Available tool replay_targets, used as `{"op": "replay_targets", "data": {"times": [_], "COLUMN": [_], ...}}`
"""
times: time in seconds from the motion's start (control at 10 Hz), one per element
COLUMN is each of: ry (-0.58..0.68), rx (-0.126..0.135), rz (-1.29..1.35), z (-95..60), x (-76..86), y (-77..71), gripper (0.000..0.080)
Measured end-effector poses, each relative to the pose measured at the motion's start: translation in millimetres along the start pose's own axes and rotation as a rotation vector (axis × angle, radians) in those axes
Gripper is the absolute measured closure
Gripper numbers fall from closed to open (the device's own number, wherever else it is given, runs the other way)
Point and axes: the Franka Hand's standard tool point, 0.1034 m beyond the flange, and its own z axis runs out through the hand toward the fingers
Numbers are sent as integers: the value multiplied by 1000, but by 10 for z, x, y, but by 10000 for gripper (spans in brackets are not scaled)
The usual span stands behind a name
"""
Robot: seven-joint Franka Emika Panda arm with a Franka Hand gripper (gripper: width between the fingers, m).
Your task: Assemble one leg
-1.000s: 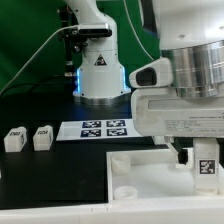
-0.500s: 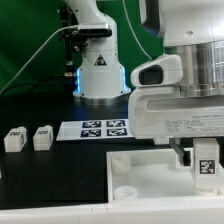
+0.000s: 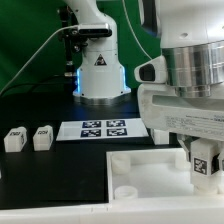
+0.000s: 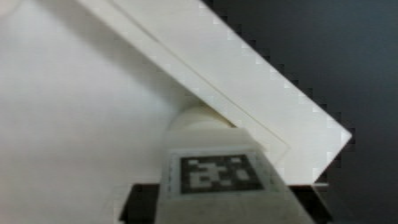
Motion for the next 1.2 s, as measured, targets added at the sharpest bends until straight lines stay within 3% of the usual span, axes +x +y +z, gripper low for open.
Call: {"op": "replay_targets", "data": {"times": [0.5,0.6,0.7,0.8,0.9,1.0,1.2], "ry": [-59,-68,-68,-67,-66,-62,-47], "rx": [66,66,64,64,64,58,61], "rz": [765,827,804,795,739,622,333], "z": [46,59,62,63,66,71,32], "x": [-13,-47,-56,-56,-70,-110,-104], "y": [-49,-56,-56,-56,-51,-26,-23], "gripper": [512,414,414,238,238,168,155]}}
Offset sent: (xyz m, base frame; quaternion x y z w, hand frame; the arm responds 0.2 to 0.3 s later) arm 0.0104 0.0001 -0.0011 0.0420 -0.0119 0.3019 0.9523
